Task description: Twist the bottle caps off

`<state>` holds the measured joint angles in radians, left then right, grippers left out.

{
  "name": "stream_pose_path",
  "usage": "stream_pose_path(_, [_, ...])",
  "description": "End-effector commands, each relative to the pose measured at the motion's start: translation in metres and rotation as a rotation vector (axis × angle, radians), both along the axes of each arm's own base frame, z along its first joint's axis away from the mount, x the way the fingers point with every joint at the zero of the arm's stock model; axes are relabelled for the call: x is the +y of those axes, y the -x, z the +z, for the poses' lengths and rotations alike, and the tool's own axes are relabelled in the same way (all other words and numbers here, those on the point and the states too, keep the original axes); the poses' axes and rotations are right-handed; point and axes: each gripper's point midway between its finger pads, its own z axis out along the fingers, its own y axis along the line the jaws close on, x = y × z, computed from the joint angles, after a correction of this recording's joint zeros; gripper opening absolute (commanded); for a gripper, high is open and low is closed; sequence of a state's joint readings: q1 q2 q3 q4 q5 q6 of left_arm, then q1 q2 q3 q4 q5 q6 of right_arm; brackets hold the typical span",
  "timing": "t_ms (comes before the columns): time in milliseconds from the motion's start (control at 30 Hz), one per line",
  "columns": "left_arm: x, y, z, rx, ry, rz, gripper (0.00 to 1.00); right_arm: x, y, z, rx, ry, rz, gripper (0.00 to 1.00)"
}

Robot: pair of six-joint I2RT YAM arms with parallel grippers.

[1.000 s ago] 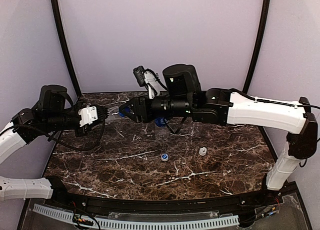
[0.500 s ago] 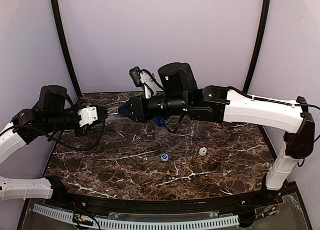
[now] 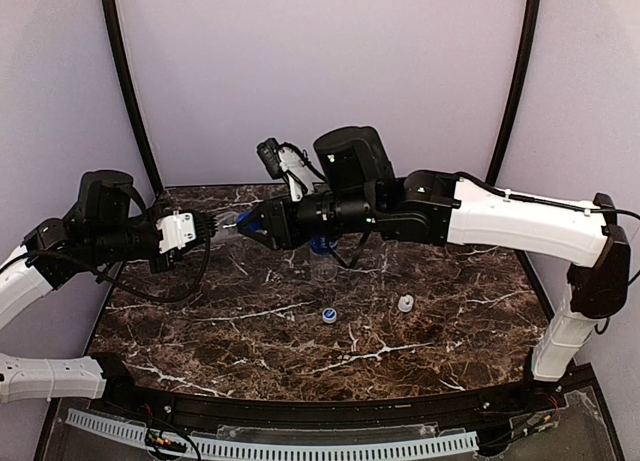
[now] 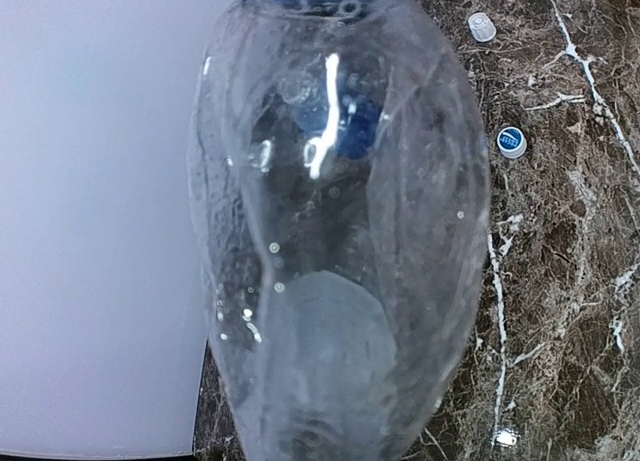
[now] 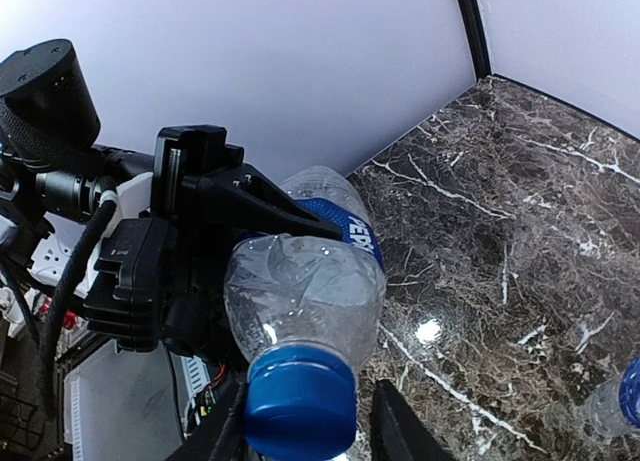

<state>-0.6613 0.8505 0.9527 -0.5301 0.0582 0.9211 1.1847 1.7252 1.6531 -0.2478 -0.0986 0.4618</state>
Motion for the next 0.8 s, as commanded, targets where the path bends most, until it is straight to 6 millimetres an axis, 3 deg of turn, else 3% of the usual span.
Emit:
stream_pose_path(0, [-0.001, -0.001, 0.006, -0.025, 0.016, -0.002, 0.15, -0.001, -0.004, 0.003, -0.015, 0.002, -0.018, 0.33])
stream_pose_path(67, [-0.002, 0.000, 0.006, -0.023, 0.017, -0.006, 0.15, -0.002, -0.003, 0.007, -0.023, -0.007, -0.017, 0.25])
stream_pose_path(200, [-0.002, 0.001, 0.005, -0.018, 0.014, -0.015, 0.15, -0.002, -0.001, 0.012, -0.057, -0.019, 0.007, 0.01])
stream_pose_path(367, [-0.005, 0.018, -0.009, 0.047, -0.030, -0.095, 0.15, 0.001, 0.013, 0.016, -0.205, -0.007, 0.117, 0.00])
stream_pose_path(500, [-0.005, 0.052, -0.031, 0.196, -0.079, -0.221, 0.15, 0.005, 0.040, 0.009, -0.596, 0.110, 0.247, 0.00])
stream_pose_path(600, [0.002, 0.081, -0.049, 0.317, -0.136, -0.302, 0.15, 0.008, 0.077, -0.016, -0.979, 0.244, 0.415, 0.00])
stream_pose_path(767, [0.012, 0.093, -0.068, 0.348, -0.218, -0.349, 0.12, 0.006, 0.104, -0.047, -1.546, 0.436, 0.613, 0.00])
